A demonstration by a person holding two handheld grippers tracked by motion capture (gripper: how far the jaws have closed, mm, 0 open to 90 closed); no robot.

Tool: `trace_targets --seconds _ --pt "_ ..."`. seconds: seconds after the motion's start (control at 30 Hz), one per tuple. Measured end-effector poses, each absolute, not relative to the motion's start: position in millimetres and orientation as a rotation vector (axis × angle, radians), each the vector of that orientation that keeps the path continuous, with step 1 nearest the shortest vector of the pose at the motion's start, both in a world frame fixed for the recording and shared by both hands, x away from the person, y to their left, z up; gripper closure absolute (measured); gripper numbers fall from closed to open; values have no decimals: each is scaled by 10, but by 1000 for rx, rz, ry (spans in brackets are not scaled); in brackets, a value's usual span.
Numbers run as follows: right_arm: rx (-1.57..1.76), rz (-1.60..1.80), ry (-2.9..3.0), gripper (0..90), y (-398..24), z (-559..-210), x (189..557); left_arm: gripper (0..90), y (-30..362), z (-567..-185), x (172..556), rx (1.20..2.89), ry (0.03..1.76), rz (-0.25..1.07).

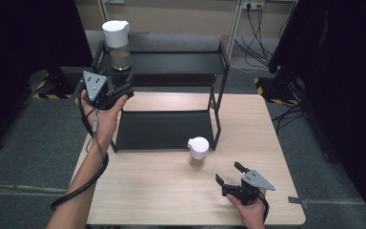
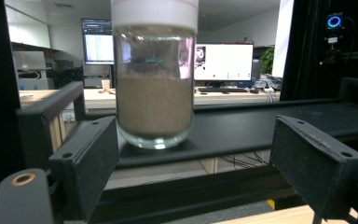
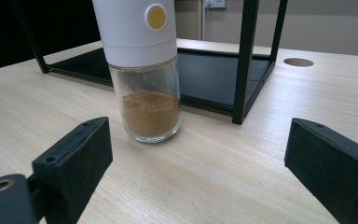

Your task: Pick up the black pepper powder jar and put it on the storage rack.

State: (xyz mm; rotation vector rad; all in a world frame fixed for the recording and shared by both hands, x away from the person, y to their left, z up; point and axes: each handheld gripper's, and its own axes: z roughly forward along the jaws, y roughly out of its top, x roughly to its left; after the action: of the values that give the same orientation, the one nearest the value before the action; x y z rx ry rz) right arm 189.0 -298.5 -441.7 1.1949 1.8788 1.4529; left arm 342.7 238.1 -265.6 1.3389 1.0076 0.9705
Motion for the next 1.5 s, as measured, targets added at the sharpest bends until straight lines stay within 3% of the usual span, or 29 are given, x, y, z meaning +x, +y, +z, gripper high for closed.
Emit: trace_targets --seconds 1.5 --pt "1191 1449 1879 77 -2978 -4417 1886 142 2462 -3455 3014 1388 1032 875"
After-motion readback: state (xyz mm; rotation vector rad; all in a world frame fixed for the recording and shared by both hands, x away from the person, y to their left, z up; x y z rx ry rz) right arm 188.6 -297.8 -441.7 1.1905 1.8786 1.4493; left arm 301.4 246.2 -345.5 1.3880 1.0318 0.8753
